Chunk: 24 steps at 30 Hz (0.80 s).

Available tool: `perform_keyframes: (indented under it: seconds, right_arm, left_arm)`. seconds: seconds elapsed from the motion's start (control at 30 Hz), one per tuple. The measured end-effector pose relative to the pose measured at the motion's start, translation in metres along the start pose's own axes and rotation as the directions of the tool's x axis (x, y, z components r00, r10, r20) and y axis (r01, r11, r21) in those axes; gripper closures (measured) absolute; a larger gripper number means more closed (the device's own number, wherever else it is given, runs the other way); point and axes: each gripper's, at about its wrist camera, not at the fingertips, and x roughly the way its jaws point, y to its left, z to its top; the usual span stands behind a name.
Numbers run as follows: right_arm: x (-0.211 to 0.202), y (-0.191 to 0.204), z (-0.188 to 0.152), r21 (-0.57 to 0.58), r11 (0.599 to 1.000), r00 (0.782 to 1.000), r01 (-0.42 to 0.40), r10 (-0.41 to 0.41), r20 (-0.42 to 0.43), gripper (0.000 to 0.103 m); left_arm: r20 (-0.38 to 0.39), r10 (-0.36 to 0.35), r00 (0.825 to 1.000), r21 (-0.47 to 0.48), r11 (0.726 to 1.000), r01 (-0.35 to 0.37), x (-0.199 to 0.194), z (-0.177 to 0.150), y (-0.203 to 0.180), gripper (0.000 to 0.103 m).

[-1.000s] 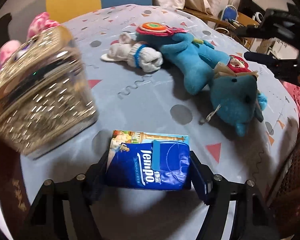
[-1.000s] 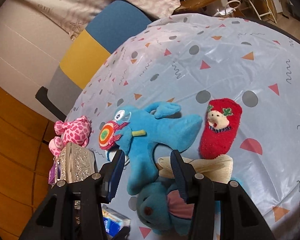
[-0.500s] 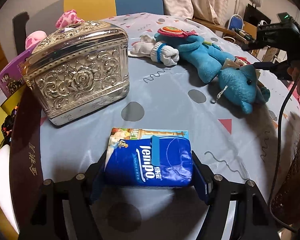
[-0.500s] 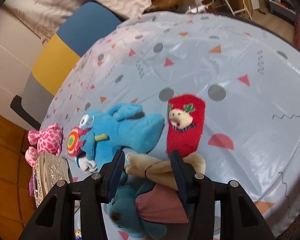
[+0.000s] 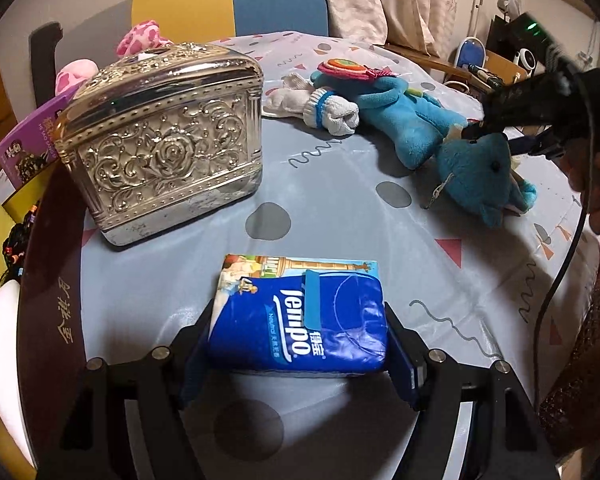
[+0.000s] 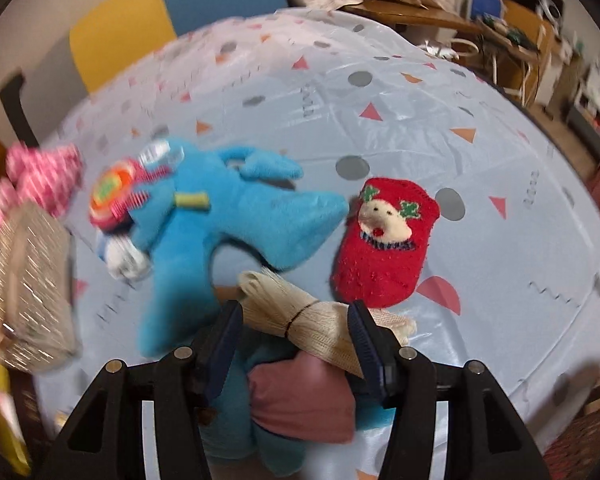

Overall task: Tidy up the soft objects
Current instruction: 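Grasp the blue tempo tissue pack with the left tool, then carry the tissue pack into the tray with the left tool while the right grasps the beige roll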

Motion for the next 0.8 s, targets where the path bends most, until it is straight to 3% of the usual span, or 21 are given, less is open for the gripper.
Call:
perform_keyframes:
  seconds: [0.27, 0.43, 0.5, 0.57, 0.73, 0.8]
  right_arm:
    - [0.015, 0.025, -0.008, -0.195, 0.972, 0.991, 0.132, -0.134, 0.007, 0.052]
    - [0.017, 0.021, -0.008, -0.174, 0.979, 0.994, 0.104, -0.107, -0.012, 0.051]
    - [0.014, 0.023, -0.008, -0.176, 0.980, 0.996, 0.092, -0.094, -0.002, 0.066]
    - [0.008, 0.025, -0.007, -0.177, 0.980, 0.996, 0.094, -0.091, 0.026, 0.099]
    - [-0.004, 0.016, -0.002, -0.111, 0.993, 0.998, 0.035, -0.028, 0.064, 0.099]
    - [-0.009, 0.011, 0.000, -0.070, 0.997, 0.997, -0.017, 0.022, 0.078, 0.099]
  left_arm:
    - [0.000, -0.004, 1.000, -0.009, 1.000, 0.004, -0.001, -0.001, 0.001, 0.029]
    - [-0.001, -0.007, 1.000, -0.011, 1.000, 0.007, -0.001, -0.002, 0.002, 0.029]
    - [-0.001, -0.007, 1.000, -0.012, 1.000, 0.007, -0.001, -0.002, 0.002, 0.029]
    - [0.000, -0.006, 1.000, -0.009, 1.000, 0.006, 0.000, -0.003, 0.002, 0.029]
    - [-0.002, -0.003, 1.000, -0.006, 1.000, 0.003, -0.003, -0.004, 0.002, 0.030]
    - [-0.013, -0.034, 0.999, -0.044, 0.998, 0.033, -0.009, -0.002, 0.006, 0.030]
